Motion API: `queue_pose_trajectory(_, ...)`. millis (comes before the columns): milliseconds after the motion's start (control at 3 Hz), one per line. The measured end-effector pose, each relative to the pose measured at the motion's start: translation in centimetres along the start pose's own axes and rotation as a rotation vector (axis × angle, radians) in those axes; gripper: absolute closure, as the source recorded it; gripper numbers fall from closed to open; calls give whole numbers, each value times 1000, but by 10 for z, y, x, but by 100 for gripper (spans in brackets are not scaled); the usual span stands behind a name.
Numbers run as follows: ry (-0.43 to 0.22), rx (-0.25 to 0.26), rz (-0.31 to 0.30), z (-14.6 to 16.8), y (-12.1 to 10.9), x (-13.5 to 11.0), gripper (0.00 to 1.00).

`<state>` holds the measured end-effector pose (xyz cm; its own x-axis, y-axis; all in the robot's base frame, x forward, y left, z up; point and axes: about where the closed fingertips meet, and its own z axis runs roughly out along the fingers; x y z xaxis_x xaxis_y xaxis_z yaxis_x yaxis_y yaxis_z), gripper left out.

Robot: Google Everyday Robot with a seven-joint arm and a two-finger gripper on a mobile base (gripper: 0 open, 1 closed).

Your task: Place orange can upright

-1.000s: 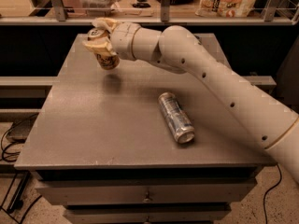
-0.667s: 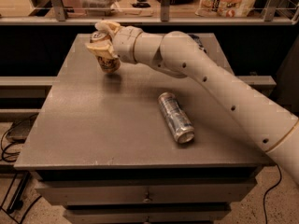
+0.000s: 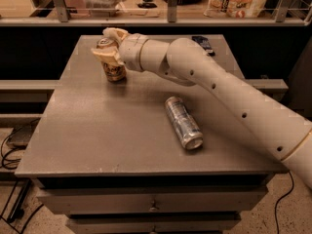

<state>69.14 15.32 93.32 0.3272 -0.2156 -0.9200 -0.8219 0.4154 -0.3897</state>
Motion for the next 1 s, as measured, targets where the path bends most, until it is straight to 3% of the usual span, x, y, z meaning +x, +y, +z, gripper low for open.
queue_pose_trajectory(333,21,-4,15,-1,3,4,5)
queue_pose_trajectory(1000,37,10,-1,-11,8,-6,0)
